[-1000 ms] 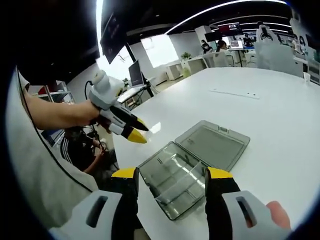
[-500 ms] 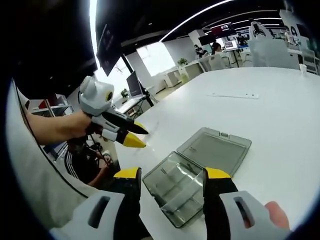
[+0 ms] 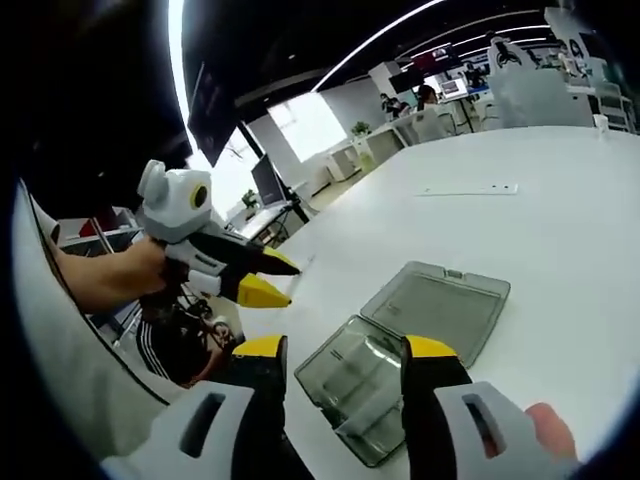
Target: Insert the divider into the dual guide fixture by aligning both edges with the guide slots and pushing it downward to the bottom, including one-sided entry, uneven engagement, binding, and posture correction.
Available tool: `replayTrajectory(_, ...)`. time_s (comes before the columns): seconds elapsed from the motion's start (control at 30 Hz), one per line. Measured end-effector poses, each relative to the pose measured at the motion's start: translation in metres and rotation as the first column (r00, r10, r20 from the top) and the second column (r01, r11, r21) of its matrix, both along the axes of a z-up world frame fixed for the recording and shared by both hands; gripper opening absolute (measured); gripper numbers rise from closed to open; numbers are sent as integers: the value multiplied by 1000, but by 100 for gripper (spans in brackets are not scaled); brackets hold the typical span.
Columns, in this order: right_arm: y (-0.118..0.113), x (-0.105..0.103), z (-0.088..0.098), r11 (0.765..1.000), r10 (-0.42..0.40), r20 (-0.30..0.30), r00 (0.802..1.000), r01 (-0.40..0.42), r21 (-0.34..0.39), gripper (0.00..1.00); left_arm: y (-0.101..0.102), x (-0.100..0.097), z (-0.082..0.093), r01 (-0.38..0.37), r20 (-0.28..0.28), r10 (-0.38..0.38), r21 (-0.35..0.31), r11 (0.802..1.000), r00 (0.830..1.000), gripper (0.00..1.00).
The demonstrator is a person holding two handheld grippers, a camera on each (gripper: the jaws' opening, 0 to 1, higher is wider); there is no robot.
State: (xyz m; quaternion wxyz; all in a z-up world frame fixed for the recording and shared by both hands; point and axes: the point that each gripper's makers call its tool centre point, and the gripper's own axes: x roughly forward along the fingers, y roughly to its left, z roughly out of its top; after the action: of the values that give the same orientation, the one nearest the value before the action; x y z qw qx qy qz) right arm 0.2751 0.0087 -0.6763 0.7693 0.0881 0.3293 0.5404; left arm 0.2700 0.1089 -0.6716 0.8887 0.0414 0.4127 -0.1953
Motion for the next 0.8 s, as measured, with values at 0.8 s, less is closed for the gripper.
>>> replayTrajectory(0.8,18,1,25,986,-57,-110,992,73,152,26,-41,-7,21,55,94,-49,-70,996,994,28)
